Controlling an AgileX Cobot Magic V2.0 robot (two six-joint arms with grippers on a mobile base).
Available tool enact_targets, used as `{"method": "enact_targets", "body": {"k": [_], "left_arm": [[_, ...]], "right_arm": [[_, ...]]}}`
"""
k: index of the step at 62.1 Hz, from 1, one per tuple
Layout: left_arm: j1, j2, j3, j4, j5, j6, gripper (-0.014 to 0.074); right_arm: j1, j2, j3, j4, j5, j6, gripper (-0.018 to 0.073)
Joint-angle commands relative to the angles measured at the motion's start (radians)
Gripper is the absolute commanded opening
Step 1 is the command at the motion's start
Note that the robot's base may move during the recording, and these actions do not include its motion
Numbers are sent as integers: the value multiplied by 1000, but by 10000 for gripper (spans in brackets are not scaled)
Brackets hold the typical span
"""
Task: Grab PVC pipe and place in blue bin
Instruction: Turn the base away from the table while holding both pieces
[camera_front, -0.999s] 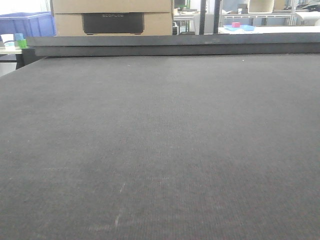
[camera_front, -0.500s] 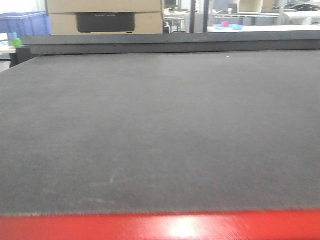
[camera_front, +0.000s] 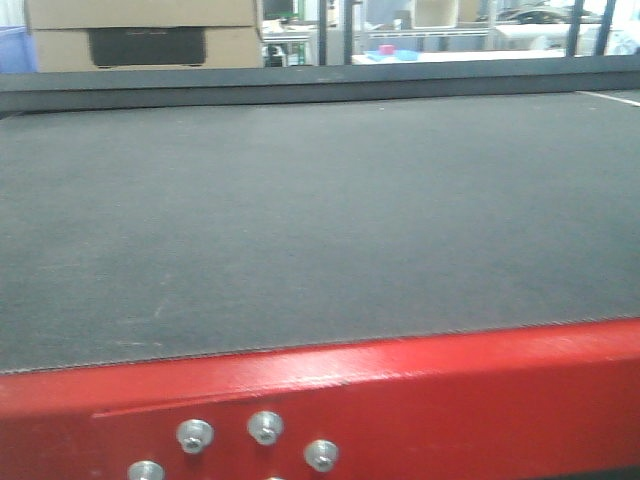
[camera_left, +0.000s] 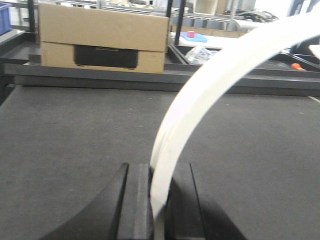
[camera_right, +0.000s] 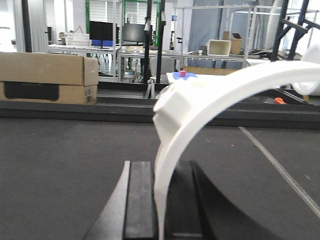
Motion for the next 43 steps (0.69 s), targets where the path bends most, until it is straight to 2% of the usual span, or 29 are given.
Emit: {"method": "enact_targets", "body": {"k": [1, 43], "left_arm": [[-6, -4, 3, 0, -34, 1, -111], [-6, -4, 3, 0, -34, 1, -111]], "right_arm": [[1, -5, 2, -13, -15, -8, -165], [1, -5, 2, -13, -15, -8, -165]]}}
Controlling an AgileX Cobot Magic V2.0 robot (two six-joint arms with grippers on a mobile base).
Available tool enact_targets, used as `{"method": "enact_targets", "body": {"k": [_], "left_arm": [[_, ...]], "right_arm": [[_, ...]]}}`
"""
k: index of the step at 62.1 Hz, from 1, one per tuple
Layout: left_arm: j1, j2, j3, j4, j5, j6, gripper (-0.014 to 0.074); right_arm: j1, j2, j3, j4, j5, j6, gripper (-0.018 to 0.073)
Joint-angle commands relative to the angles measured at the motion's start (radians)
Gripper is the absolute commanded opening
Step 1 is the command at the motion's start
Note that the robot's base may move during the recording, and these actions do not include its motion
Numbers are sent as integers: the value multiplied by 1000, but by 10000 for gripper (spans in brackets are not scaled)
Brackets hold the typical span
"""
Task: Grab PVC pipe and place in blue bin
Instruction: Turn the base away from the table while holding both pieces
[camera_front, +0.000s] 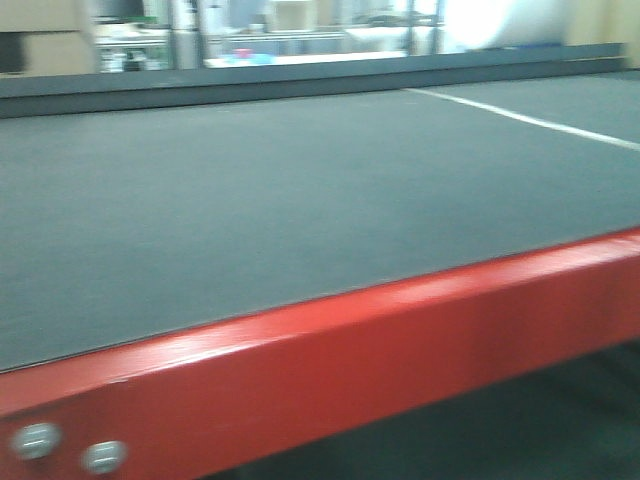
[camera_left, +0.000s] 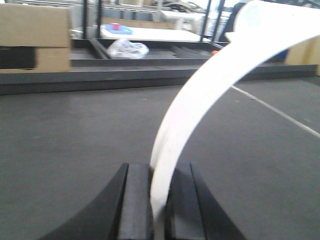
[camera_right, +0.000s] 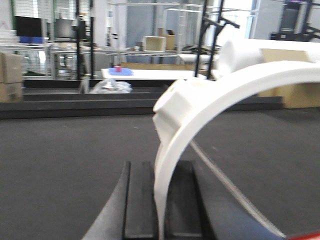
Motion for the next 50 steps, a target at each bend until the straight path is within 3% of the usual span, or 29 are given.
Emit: {"method": "enact_targets", "body": {"k": [1, 50], "left_arm": [[-6, -4, 3, 0, -33, 1, -111], [-6, -4, 3, 0, -33, 1, -111]], "right_arm": [[1, -5, 2, -13, -15, -8, -165], [1, -5, 2, -13, -15, -8, -165]]}}
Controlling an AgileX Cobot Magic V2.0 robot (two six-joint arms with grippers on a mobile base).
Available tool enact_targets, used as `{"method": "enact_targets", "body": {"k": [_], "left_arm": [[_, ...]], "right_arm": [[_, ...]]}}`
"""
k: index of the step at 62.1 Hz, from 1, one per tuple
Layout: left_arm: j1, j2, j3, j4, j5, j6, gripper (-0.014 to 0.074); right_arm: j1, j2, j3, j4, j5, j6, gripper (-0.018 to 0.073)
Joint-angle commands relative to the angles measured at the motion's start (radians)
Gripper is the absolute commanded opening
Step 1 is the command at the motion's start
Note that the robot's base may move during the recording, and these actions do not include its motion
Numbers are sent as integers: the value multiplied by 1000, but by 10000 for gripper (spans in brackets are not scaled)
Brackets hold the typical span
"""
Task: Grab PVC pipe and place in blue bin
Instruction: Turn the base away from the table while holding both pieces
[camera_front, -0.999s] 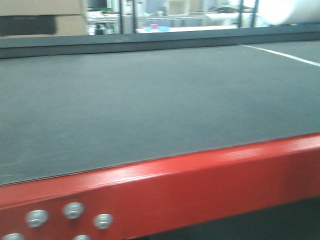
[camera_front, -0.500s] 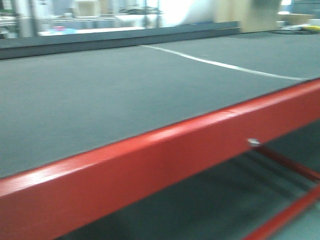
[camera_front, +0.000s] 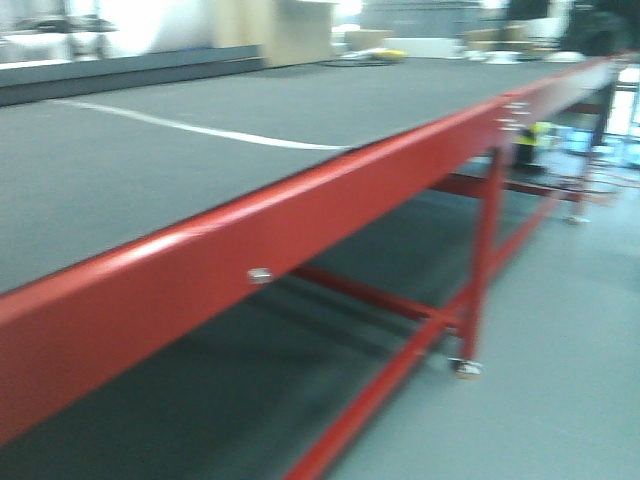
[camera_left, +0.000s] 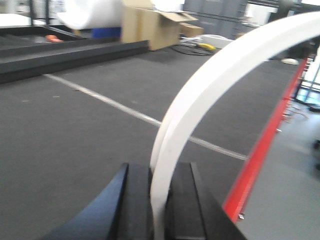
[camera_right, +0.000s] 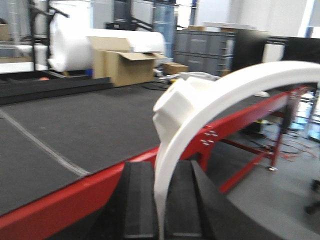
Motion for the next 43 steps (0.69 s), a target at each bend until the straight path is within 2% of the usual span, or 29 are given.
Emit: {"method": "enact_targets", "body": {"k": [1, 43], "left_arm": [[-6, -4, 3, 0, -31, 1, -111], [-6, -4, 3, 0, -31, 1, -111]], "right_arm": [[1, -5, 2, -13, -15, -8, -165], [1, -5, 2, -13, -15, -8, -165]]}}
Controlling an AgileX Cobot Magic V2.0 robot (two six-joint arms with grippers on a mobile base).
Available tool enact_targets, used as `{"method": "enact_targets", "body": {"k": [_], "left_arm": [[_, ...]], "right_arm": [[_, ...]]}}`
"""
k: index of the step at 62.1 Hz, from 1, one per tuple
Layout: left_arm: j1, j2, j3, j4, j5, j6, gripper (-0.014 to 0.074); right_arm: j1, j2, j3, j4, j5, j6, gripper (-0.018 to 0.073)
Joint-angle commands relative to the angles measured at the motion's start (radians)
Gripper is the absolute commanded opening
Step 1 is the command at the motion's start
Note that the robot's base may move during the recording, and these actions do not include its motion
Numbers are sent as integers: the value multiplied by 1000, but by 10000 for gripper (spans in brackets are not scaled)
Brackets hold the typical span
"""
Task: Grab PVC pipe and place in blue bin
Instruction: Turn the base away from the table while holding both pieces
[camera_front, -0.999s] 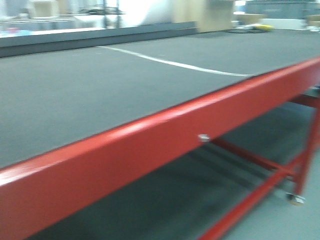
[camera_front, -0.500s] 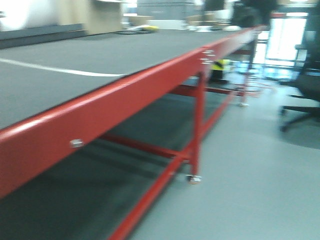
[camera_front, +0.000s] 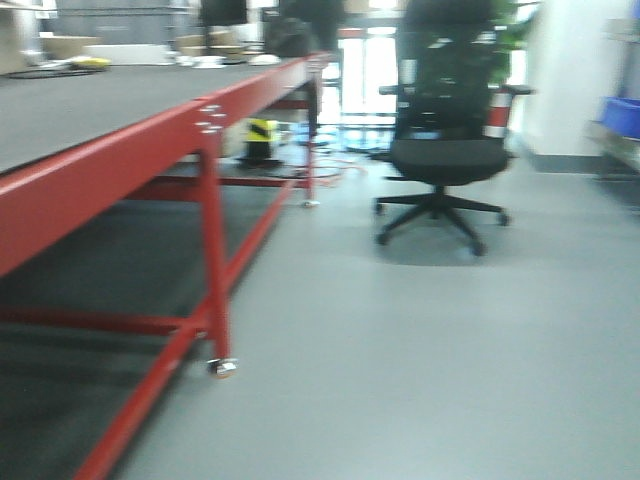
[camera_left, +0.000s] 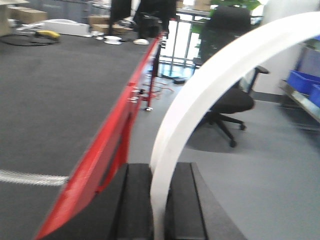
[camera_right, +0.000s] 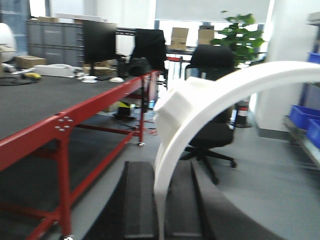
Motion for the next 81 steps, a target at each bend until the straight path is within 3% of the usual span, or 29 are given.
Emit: {"method": "enact_targets", "body": {"k": [1, 81], "left_arm": [[-6, -4, 3, 0, -31, 1, -111], [-6, -4, 3, 0, -31, 1, -111]], "right_arm": [[1, -5, 2, -11, -15, -8, -165], [1, -5, 2, -11, -15, -8, -165]]}}
